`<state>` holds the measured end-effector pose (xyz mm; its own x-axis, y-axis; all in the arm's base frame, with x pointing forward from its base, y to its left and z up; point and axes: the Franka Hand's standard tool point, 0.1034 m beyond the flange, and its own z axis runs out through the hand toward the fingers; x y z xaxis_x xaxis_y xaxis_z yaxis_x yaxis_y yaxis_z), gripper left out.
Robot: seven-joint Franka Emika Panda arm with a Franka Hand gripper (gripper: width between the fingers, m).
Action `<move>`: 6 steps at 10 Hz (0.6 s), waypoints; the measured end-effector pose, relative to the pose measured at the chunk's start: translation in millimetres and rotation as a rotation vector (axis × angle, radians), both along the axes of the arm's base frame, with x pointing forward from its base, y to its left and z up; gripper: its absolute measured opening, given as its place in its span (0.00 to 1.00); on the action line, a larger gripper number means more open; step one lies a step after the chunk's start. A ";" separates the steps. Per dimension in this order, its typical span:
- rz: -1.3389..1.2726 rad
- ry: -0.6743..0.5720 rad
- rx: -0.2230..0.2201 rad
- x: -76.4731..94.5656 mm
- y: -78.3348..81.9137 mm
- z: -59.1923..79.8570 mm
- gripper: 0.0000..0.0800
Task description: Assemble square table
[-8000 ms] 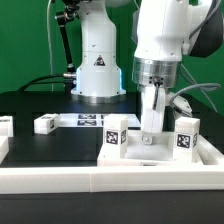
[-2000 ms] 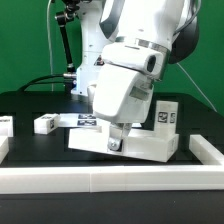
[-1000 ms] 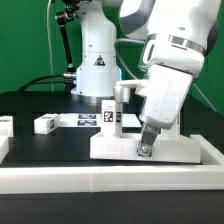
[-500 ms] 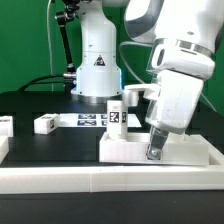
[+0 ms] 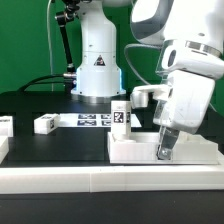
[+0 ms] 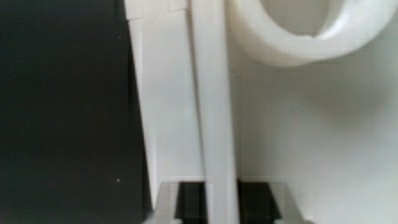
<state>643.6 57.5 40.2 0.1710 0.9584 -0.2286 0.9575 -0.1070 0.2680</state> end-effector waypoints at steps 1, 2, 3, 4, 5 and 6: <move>-0.001 0.006 -0.006 -0.6 -4.5 -0.3 0.07; -0.002 0.006 -0.006 -0.5 -5.3 -0.4 0.07; 0.003 0.010 -0.009 -0.8 -6.3 -0.9 0.07; 0.020 0.019 -0.014 -1.4 -6.2 -1.7 0.07; 0.025 0.019 -0.014 -1.8 -2.6 -2.0 0.07; 0.035 0.020 -0.017 -2.2 -0.8 -2.4 0.07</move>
Offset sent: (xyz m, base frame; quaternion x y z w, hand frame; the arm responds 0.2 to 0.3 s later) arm -0.0046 0.0094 -0.0128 0.0482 0.0131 -0.0833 0.9953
